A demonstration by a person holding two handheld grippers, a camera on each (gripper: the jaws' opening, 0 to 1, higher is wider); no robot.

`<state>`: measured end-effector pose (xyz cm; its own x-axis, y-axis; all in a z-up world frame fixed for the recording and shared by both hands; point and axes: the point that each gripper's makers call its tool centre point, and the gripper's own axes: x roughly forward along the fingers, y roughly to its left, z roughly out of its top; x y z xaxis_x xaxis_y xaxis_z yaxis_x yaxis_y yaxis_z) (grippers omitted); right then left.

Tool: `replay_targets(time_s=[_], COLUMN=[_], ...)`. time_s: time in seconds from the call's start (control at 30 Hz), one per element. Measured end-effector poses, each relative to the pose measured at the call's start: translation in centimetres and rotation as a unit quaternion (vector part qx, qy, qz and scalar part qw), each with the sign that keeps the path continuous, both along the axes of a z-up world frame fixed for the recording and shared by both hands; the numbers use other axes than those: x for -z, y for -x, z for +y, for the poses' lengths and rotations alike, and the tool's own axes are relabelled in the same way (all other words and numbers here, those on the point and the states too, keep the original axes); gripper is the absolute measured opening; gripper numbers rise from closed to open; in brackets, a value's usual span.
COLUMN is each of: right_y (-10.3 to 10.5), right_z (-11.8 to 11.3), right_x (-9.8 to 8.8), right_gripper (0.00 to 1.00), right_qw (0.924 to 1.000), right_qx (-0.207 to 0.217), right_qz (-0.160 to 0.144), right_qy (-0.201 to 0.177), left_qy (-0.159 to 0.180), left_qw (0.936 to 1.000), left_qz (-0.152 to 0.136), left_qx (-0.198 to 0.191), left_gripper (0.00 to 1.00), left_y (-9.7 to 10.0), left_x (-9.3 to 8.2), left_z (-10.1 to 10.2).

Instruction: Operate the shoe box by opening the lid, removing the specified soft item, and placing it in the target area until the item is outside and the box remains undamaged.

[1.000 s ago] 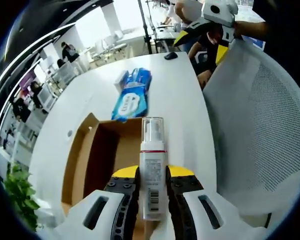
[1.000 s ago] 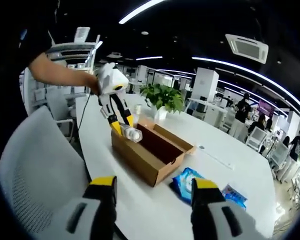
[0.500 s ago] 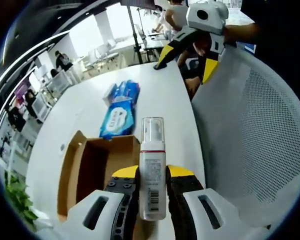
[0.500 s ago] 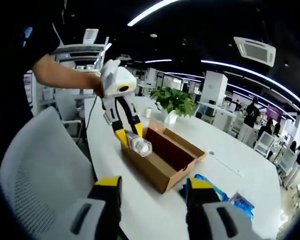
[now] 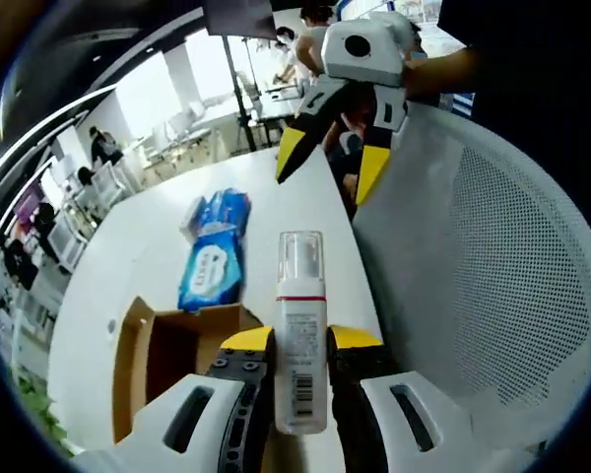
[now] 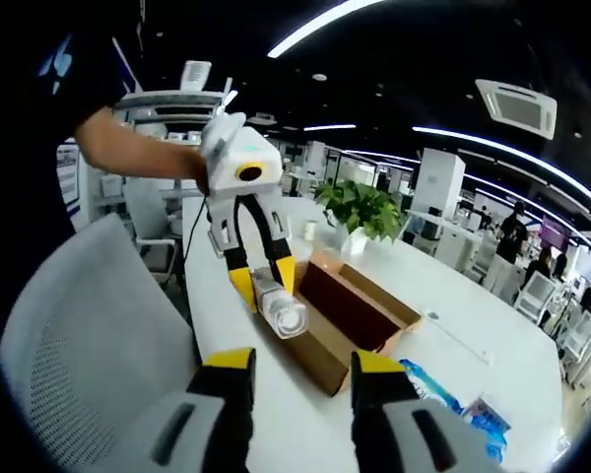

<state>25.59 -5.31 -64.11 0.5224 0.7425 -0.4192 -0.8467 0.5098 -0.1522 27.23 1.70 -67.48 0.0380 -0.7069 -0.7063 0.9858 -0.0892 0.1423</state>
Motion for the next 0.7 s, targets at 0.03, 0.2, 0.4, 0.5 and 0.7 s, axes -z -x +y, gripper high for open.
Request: replay_targets(time_s=[0.03, 0.2, 0.4, 0.5, 0.7], right_y=[0.1, 0.6, 1.3, 1.6, 2.2], right_z=[0.2, 0.7, 1.2, 1.5, 1.9], right_x=[0.0, 0.2, 0.1, 0.2, 0.1], right_gripper=[0.35, 0.32, 0.29, 0.27, 0.22], right_qw=[1.0, 0.9997, 0.9989, 0.9983, 0.9975], right_qx=[-0.005, -0.025, -0.047, -0.059, -0.071], right_qz=[0.001, 0.003, 0.001, 0.003, 0.001], right_qy=[0.0, 0.004, 0.005, 0.006, 0.004], left_qy=[0.001, 0.002, 0.007, 0.007, 0.015], left_qw=[1.0, 0.9996, 0.9987, 0.9981, 0.9966], left_qz=[0.001, 0.004, 0.006, 0.006, 0.01], left_qx=[0.004, 0.027, 0.051, 0.062, 0.081], left_gripper=[0.19, 0.19, 0.19, 0.19, 0.19], left_y=[0.1, 1.0, 1.9, 2.2, 2.7], left_x=[0.0, 0.1, 0.0, 0.1, -0.1], left_z=[-0.1, -0.6, -1.5, -1.8, -2.6])
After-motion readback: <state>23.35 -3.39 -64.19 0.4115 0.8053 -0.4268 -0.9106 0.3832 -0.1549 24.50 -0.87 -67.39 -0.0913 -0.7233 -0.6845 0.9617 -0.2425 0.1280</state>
